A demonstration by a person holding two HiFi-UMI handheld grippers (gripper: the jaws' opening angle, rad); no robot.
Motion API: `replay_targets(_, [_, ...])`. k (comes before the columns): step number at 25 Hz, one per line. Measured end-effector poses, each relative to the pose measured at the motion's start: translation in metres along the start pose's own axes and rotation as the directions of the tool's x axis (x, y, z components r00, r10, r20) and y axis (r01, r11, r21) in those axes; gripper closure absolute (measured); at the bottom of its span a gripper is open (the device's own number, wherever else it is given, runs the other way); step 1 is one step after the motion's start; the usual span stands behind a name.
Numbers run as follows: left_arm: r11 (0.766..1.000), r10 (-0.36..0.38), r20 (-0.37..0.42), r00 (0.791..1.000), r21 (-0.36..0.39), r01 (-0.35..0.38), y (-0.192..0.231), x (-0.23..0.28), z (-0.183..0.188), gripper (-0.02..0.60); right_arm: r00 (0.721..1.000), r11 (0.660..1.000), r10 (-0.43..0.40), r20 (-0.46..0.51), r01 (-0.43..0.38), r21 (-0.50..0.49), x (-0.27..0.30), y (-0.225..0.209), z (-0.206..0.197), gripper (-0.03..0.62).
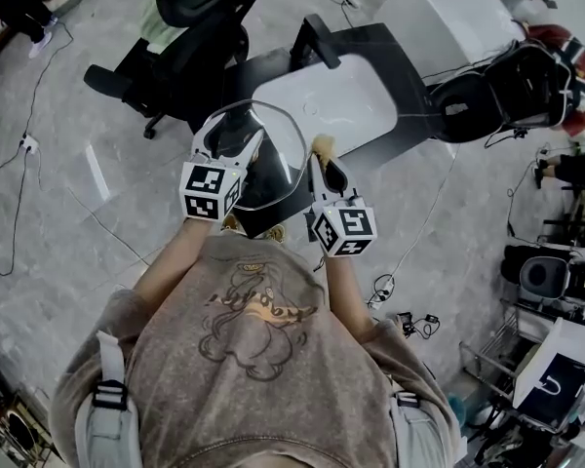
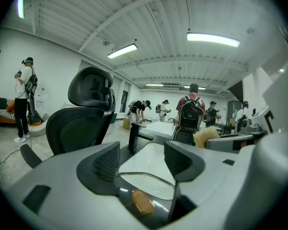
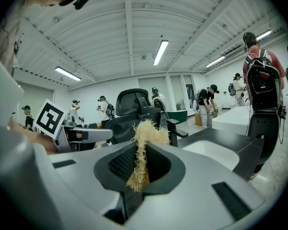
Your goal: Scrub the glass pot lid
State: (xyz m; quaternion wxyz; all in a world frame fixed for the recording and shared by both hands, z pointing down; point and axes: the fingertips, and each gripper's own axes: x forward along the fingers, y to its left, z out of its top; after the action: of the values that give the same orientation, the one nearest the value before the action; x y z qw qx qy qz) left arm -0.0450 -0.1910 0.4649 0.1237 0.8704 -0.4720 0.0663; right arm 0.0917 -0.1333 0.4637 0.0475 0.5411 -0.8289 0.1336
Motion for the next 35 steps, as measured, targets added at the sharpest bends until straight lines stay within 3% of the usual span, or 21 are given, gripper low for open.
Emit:
replay_targets(8, [0.999,0.041,-0.055,0.998,0.007,-0.041,0.006,0.016,-0.012,0.298,1.000,1.000,0.015,0.000,-0.015,0.006,0.005,-0.011,-0.001,0.554])
replay_targets(16, [0.995,0.098,-0.133,0.986,0.014,-0.097,0.010,0.034,-0.053,0.298,0.999,0.999,0.034,-0.022,-0.033,0.015,0.010,-0.027,-0.006,0.554])
replay_targets(22, [0.988,0.153,-0.215,0.965,0.022,-0.151,0.009,0.043,-0.098,0.298,0.996,0.997,0.077,-0.051,-0.077,0.012,0.010,-0.034,-0.013,0.554])
replay_targets(29, [0.977,0.208,-0.328,0.921,0.023,-0.212,0.013,0.052,-0.147,0.298,0.989,0.992,0.127,-0.074,-0.126,0.009,0.017,-0.045,-0.016,0.554])
replay_targets(35, [0.973,0.215,-0.347,0.913,-0.001,-0.229,0.014,0.054,-0.155,0.298,0.984,0.987,0.159,-0.079,-0.158,0.013,0.023,-0.048,-0.019,0.554])
